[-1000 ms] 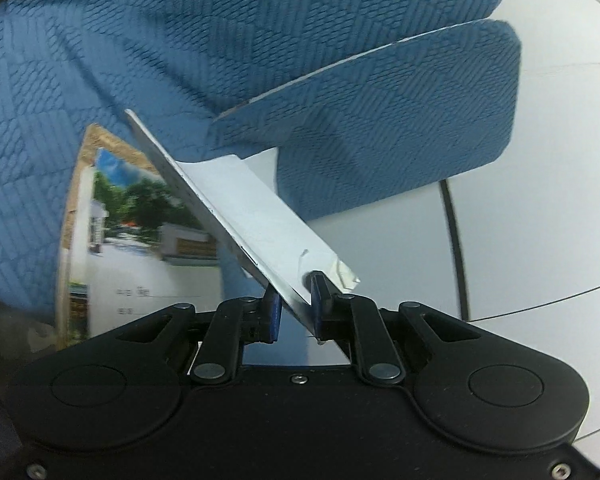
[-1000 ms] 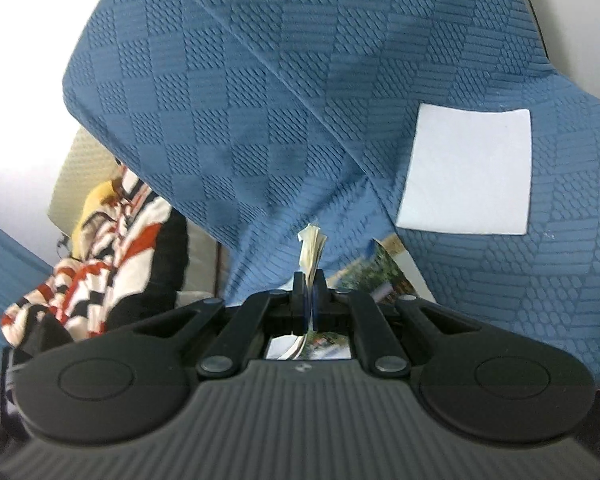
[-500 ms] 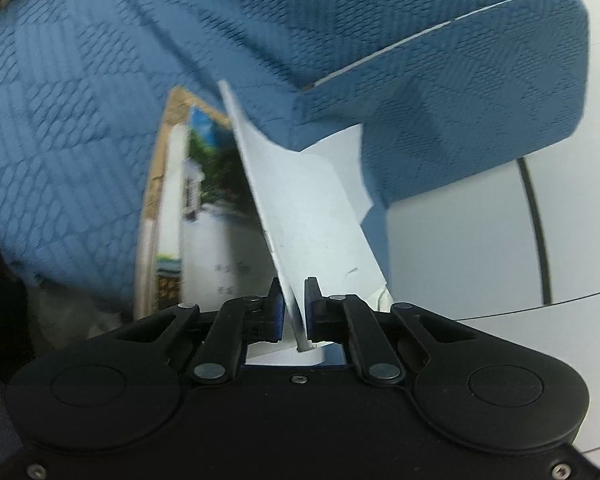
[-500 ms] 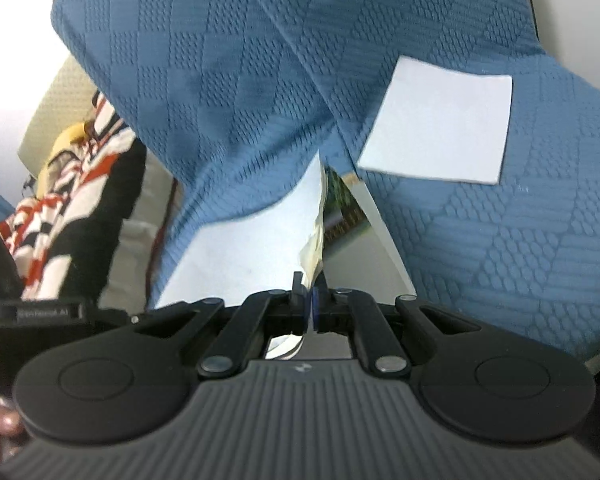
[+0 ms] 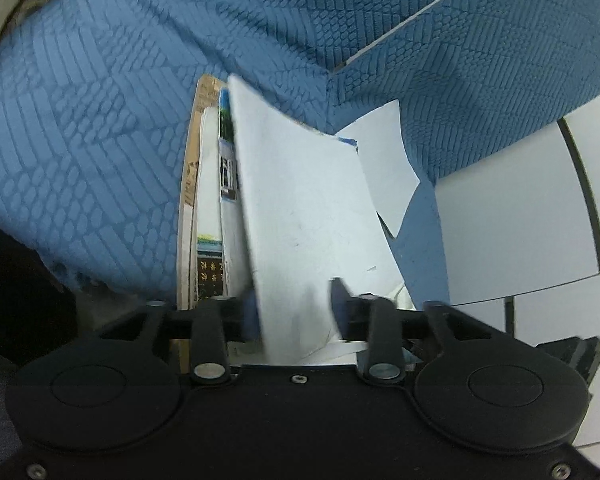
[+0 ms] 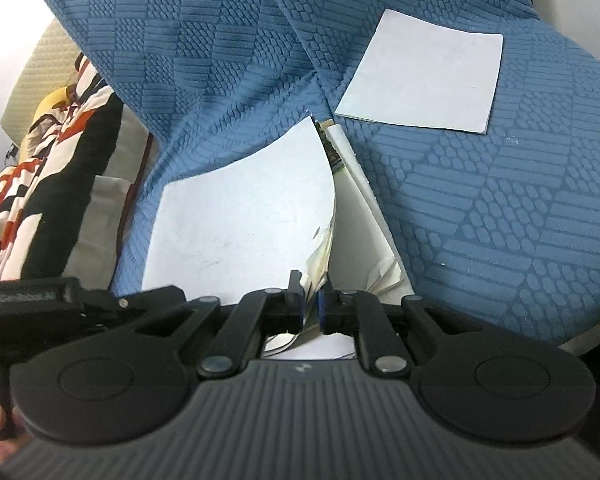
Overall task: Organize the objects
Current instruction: 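Lower the white sheet onto the stack and open both tools, then move both tools to the last white sheet on the sofa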
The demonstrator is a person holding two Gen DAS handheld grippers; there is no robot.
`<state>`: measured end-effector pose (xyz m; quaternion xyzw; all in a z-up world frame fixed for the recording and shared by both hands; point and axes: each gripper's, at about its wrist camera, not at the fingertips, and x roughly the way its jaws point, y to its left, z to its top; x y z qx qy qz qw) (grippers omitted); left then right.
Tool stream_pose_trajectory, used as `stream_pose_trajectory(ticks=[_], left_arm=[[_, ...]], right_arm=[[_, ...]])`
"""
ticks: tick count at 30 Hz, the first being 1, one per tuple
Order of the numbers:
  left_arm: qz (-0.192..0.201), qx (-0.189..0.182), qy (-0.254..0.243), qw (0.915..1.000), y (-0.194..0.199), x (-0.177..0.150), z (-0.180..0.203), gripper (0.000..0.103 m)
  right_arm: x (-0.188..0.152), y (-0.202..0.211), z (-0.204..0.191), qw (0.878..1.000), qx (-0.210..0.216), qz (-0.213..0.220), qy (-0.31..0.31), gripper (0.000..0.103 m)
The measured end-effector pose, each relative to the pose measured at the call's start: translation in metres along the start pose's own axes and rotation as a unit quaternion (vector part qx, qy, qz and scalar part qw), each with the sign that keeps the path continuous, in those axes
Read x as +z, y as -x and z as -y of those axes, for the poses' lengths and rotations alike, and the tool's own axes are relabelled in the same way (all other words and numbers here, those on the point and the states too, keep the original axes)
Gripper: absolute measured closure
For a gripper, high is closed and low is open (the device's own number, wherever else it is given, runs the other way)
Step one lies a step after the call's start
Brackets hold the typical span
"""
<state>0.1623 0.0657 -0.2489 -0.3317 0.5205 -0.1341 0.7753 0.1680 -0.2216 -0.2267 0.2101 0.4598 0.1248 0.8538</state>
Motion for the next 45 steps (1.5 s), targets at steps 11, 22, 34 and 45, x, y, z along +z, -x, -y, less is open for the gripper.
stream_pose_trajectory(ticks=[11,22,34,45], left_arm=[[0.046,0.034,-0.076,0.9955,0.051,0.003,0.043,0.014],[0.108,0.030,-0.171,0.9788,0.113,-0.001,0.134,0.002],[0.140,0.016,-0.226,0.9639,0.138,-0.033,0.202,0.001],[0.145,0.010,-0.246,0.9582,0.128,-0.063,0.225,0.001]], right_arm=[[0.004,0.035,-0.009,0.999,-0.001,0.012,0.035,0.021],[0.040,0.113,-0.016,0.994,-0.016,0.096,0.049,0.019],[0.049,0.180,-0.019,0.988,-0.018,0.139,0.057,0.019],[0.036,0.204,0.004,0.989,-0.023,0.144,0.040,0.019]])
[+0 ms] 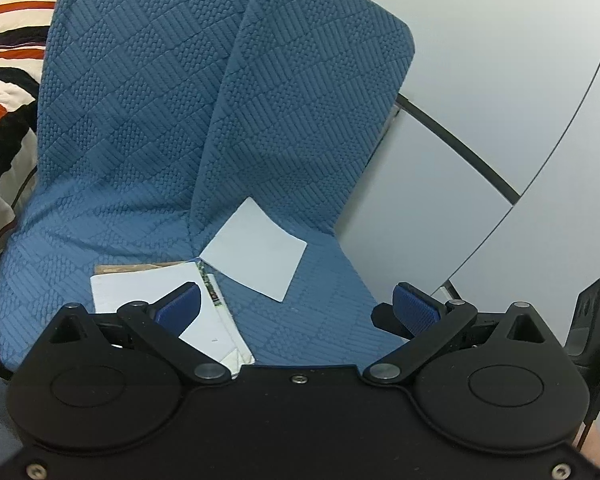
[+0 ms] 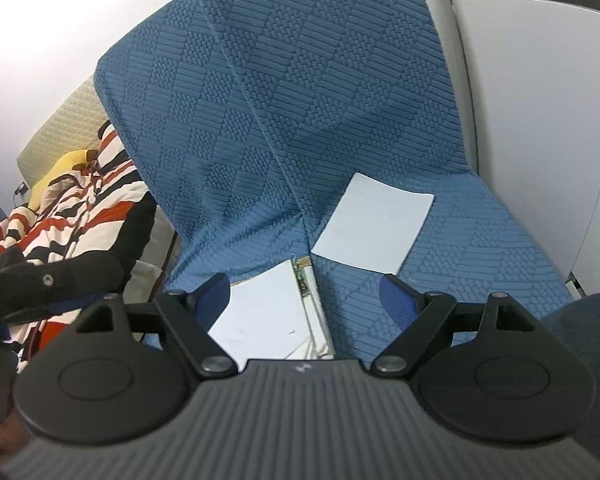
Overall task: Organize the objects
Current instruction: 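Move both tools to the last white sheet on the sofa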
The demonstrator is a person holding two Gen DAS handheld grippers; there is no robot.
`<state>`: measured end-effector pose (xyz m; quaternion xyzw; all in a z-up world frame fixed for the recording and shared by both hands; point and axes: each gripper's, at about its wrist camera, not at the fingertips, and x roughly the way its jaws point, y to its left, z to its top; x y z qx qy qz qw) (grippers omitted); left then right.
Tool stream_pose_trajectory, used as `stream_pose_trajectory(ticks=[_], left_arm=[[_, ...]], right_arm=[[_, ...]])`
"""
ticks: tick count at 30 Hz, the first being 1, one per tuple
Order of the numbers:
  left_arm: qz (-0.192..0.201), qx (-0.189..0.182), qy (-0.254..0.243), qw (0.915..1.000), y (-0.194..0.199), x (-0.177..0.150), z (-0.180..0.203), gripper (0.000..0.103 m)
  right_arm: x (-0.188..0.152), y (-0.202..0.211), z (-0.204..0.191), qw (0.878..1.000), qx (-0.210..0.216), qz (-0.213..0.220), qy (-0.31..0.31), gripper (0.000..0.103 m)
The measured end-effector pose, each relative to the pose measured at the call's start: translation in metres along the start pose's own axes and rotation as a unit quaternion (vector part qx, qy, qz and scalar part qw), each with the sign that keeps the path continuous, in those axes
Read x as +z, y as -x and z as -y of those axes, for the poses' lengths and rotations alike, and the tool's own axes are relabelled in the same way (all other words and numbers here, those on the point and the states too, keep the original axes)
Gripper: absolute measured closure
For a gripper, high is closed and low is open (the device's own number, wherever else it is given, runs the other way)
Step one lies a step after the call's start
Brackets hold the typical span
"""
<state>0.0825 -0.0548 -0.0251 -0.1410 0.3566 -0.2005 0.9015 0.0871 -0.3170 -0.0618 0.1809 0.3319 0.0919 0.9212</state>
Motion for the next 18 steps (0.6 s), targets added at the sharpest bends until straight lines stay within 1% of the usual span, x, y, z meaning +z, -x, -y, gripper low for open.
stream_pose_trajectory(ticks=[4,7,12,14,16,18], left_arm=[[-0.001,-0.003,-0.002,1.0000,-0.006,0.000,0.003,0.001],[-0.013,-0.006,-0.002,0.9999,-0.017,-0.002,0.003,0.001],[-0.034,0.004,-0.014,0.9993,-0.049,-0.005,-0.004,0.001],[-0.040,0.014,-0.023,0.9988,-0.059,-0.006,-0.004,0.001],[-0.042,0.014,-0.032,0.9985,-0.068,-0.007,-0.004,0.001],[-0.049,0.008,-0.027,0.9984,-0.080,-0.007,-0.009,0.001]], right_arm=[[-0.001,0.006,0.011,1.000,-0.006,0.007,-0.006,0.019],[-0.005,0.005,0.019,1.000,-0.011,0.008,-0.015,0.019],[-0.013,-0.016,0.033,0.999,-0.027,-0.003,-0.018,0.019],[-0.014,-0.021,0.036,0.999,-0.029,-0.006,-0.019,0.019],[-0.015,-0.031,0.040,0.999,-0.034,-0.011,-0.020,0.019],[-0.016,-0.046,0.045,0.999,-0.037,-0.011,-0.019,0.019]])
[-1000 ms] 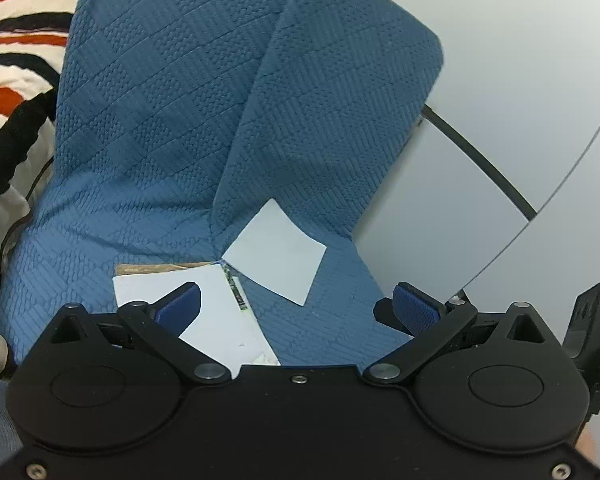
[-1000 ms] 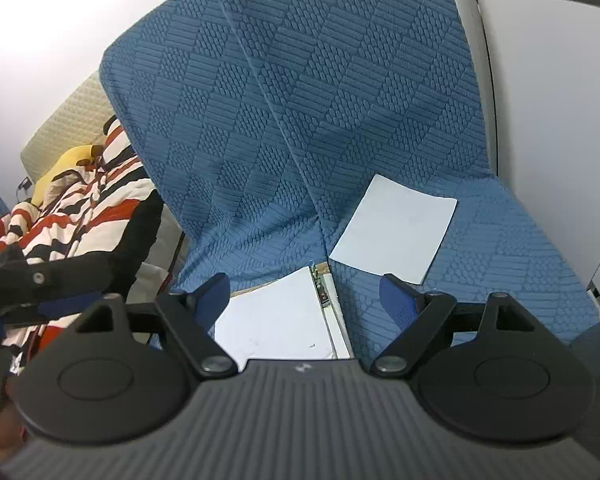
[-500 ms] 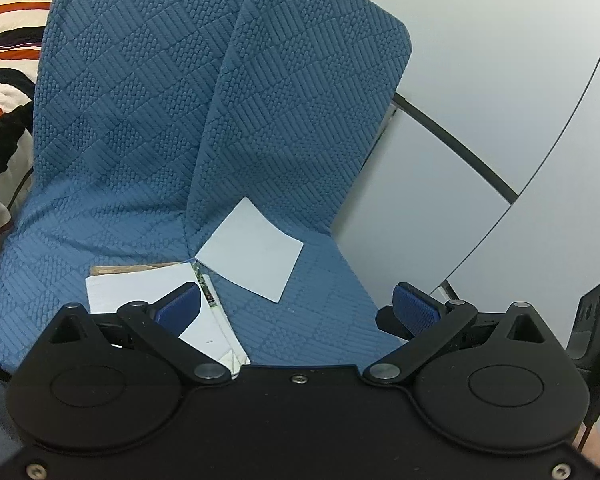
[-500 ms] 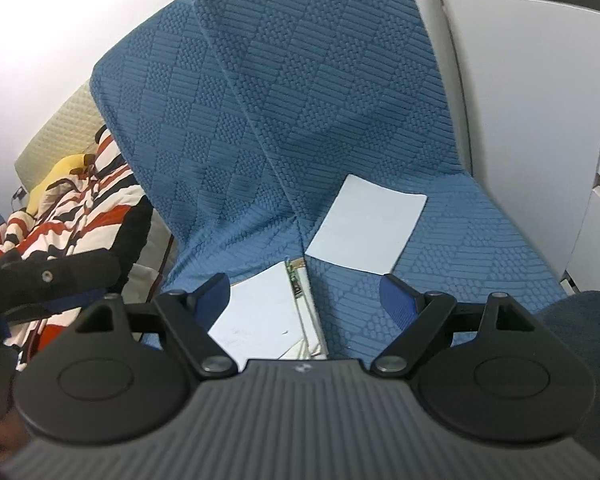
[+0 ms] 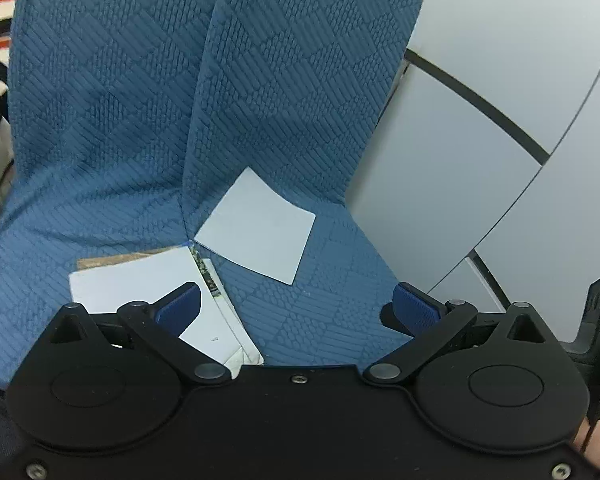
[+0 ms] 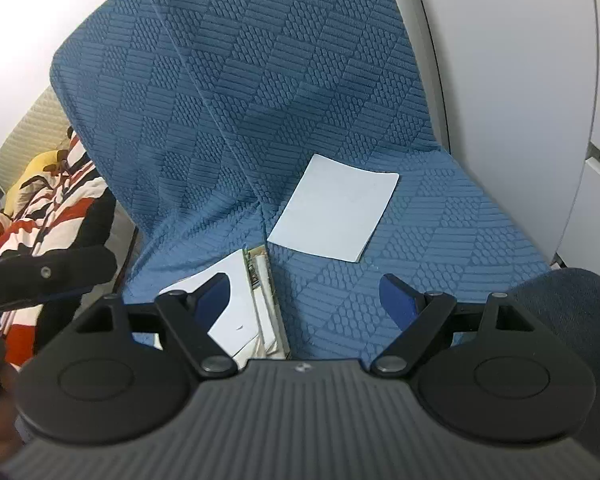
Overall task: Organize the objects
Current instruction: 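Move both tools to the last white sheet on the sofa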
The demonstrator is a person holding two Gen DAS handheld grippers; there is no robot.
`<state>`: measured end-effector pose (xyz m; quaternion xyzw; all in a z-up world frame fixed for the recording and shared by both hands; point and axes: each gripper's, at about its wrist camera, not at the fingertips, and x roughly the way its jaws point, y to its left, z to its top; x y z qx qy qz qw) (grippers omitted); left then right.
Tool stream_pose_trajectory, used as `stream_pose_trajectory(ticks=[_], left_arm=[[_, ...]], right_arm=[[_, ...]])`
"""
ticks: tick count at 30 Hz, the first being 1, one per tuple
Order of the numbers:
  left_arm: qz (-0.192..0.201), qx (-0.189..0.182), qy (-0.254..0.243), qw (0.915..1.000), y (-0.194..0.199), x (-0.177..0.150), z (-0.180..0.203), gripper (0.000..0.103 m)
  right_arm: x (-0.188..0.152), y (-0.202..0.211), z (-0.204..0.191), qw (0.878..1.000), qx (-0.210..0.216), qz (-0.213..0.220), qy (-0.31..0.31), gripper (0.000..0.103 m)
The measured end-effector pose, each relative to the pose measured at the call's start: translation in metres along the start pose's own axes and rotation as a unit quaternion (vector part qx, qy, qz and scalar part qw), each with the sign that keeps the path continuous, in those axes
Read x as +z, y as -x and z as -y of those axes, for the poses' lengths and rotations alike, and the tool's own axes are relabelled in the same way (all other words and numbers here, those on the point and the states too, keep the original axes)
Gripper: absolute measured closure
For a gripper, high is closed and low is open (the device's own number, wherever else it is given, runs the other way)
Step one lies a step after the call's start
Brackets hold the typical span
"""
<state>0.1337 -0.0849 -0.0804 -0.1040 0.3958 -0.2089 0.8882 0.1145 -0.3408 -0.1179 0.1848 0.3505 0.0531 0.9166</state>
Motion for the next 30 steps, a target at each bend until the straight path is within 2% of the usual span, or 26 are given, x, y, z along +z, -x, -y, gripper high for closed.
stream_pose_trajectory(ticks=[6,8,11,16,19,25,30], left_arm=[[0.005,-0.018,0.011,0.9998,-0.036,0.007,-0.017,0.001],[0.007,-0.014,0.012,0.9998,-0.048,0.011,-0.020,0.001],[0.009,-0.021,0.019,0.9996,-0.066,0.018,-0.026,0.001],[-0.003,-0.018,0.024,0.9995,-0.099,0.025,-0.040,0.001],[-0.028,-0.019,0.036,0.9988,-0.123,0.025,-0.051,0.001],[-0.062,-0.002,0.039,0.9973,-0.164,0.036,-0.070,0.001],[-0.083,0.003,0.055,0.9950,-0.200,0.052,-0.088,0.008]], right_arm=[[-0.002,-0.036,0.004,1.000,-0.011,0.011,0.011,0.019],[-0.002,-0.043,0.005,1.000,-0.015,0.012,0.008,0.019],[0.001,-0.070,0.012,0.999,-0.018,0.003,-0.026,0.019],[0.005,-0.094,0.010,0.999,-0.022,-0.012,-0.021,0.019],[0.011,-0.112,0.008,0.999,-0.026,-0.018,-0.012,0.020],[0.030,-0.153,0.017,0.998,-0.015,-0.037,-0.044,0.020],[0.040,-0.178,0.018,0.998,-0.019,-0.050,-0.039,0.020]])
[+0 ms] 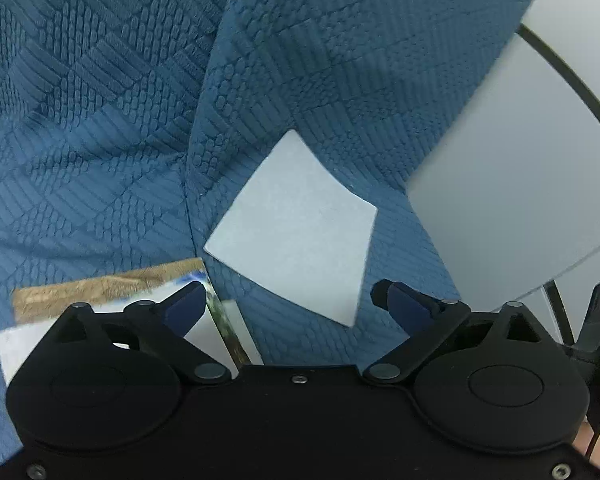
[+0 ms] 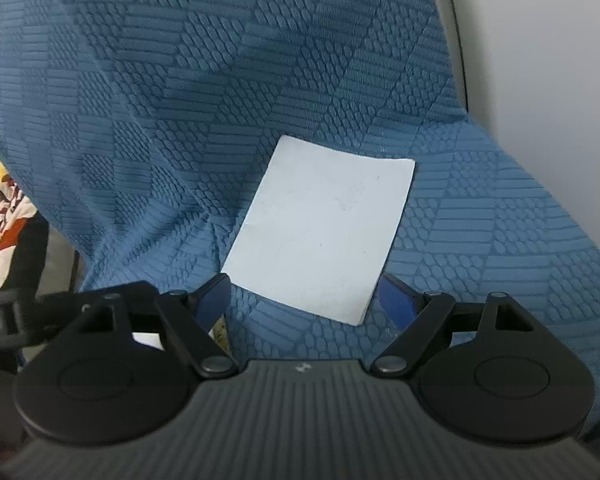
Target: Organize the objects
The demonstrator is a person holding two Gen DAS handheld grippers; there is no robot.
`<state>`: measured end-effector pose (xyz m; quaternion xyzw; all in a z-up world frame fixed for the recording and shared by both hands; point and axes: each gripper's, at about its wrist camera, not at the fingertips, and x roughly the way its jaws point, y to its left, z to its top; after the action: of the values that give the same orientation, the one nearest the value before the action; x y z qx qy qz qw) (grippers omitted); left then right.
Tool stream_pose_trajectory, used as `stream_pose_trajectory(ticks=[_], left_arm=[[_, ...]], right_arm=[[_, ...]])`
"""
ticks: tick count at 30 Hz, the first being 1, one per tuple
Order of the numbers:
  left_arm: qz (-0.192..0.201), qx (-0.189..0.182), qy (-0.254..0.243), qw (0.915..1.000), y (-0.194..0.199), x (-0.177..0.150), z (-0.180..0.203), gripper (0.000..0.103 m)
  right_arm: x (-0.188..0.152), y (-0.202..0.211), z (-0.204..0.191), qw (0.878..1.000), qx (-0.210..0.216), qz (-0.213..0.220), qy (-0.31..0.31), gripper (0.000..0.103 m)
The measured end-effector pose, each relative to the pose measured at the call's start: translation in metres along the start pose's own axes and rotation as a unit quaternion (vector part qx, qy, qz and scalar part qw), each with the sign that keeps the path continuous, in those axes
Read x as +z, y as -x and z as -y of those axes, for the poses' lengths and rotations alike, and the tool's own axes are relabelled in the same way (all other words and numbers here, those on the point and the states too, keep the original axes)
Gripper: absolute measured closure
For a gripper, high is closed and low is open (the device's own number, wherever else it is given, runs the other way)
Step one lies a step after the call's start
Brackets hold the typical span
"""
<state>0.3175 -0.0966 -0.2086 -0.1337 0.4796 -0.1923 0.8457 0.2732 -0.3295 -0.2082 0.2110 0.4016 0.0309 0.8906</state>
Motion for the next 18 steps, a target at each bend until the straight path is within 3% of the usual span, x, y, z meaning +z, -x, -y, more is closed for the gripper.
stream_pose_trajectory(ticks=[5,7,11,18], left_arm=[[-0.024,0.010,0.027,0.9993,-0.038,0.020,-0.020,0.027],[-0.034,0.009,0.038,0.9987,-0.052,0.026,-0.027,0.039],[-0.048,0.023,0.043,0.9977,-0.078,0.036,-0.039,0.051],[-0.068,0.027,0.056,0.9957,-0.113,0.039,-0.055,0.061]], right_arm=[[0.010,-0.026,0.010,1.000,-0.008,-0.022,-0.015,0.028],[0.012,-0.036,0.013,0.999,-0.008,-0.029,-0.019,0.040],[0.015,-0.056,0.018,0.998,-0.011,-0.055,-0.030,0.062],[0.019,-0.077,0.024,0.996,-0.021,-0.077,-0.046,0.065]])
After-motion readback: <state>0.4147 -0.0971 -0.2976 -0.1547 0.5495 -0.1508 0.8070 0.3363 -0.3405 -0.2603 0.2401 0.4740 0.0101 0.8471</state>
